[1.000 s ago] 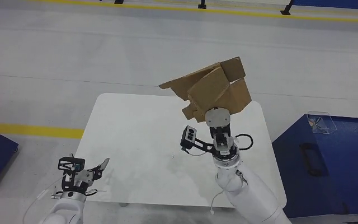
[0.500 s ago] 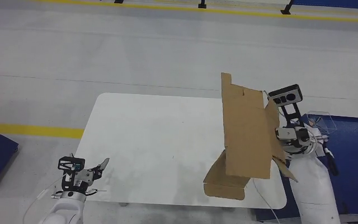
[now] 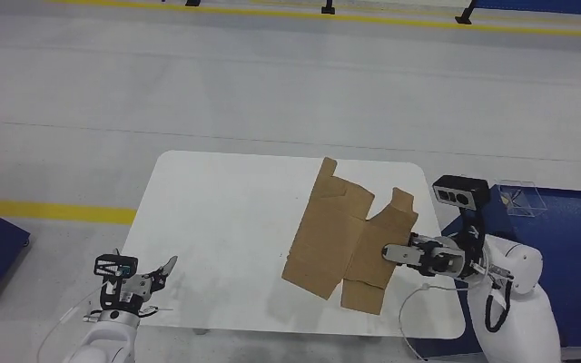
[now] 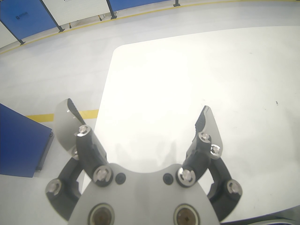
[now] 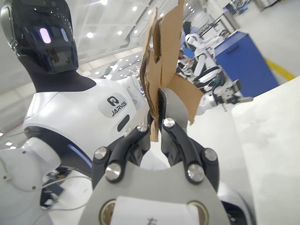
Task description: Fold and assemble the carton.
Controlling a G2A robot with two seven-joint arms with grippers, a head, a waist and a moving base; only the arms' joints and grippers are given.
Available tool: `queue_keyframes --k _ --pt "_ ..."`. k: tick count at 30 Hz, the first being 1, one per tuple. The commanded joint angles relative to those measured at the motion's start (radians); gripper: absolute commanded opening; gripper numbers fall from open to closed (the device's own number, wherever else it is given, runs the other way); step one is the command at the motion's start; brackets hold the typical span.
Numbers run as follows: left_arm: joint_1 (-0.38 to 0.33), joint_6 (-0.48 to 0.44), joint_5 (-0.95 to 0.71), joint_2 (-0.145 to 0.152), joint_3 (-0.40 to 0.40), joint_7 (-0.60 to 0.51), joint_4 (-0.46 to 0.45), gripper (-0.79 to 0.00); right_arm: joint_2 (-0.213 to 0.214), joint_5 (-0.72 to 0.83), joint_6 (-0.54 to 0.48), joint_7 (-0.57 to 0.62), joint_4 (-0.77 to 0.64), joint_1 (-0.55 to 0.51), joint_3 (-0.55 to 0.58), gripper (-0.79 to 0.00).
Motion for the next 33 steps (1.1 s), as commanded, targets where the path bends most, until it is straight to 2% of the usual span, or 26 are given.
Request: queue_keyframes --k 1,5,8,14,18,21,28,33 --pt "0.000 0.000 0.000 0.000 0.000 0.000 0.000 0.000 0.000 0.005 -0.001 -0.004 -0.004 0.001 0.019 -0.785" --pt "0.000 0.000 0.000 0.000 0.000 0.000 0.000 0.000 0.000 0.005 -0.001 -0.004 -0.004 0.001 0.019 -0.785" --pt "0.000 0.000 0.000 0.000 0.000 0.000 0.000 0.000 0.002 -0.042 -0.040 -0.034 -0.046 0.002 0.031 -0.785" --pt "0.000 0.000 0.000 0.000 0.000 0.000 0.000 0.000 0.029 -0.409 -0.163 -0.156 -0.211 0.036 0.203 -0.785" --pt "0.000 0.000 0.000 0.000 0.000 0.000 0.000 0.000 0.047 -0.564 -0.230 -0.224 -0.258 0.009 0.313 -0.785" --pt "0.000 0.000 0.000 0.000 0.000 0.000 0.000 0.000 0.061 -0.744 -0.276 -0.270 -0.340 -0.005 0.400 -0.785" --pt "0.000 0.000 0.000 0.000 0.000 0.000 0.000 0.000 0.087 -1.168 -0.483 -0.477 -0.478 -0.051 0.533 -0.785" --pt "0.000 0.000 0.000 0.000 0.000 0.000 0.000 0.000 0.083 -1.364 -0.620 -0.637 -0.514 -0.064 0.600 -0.785"
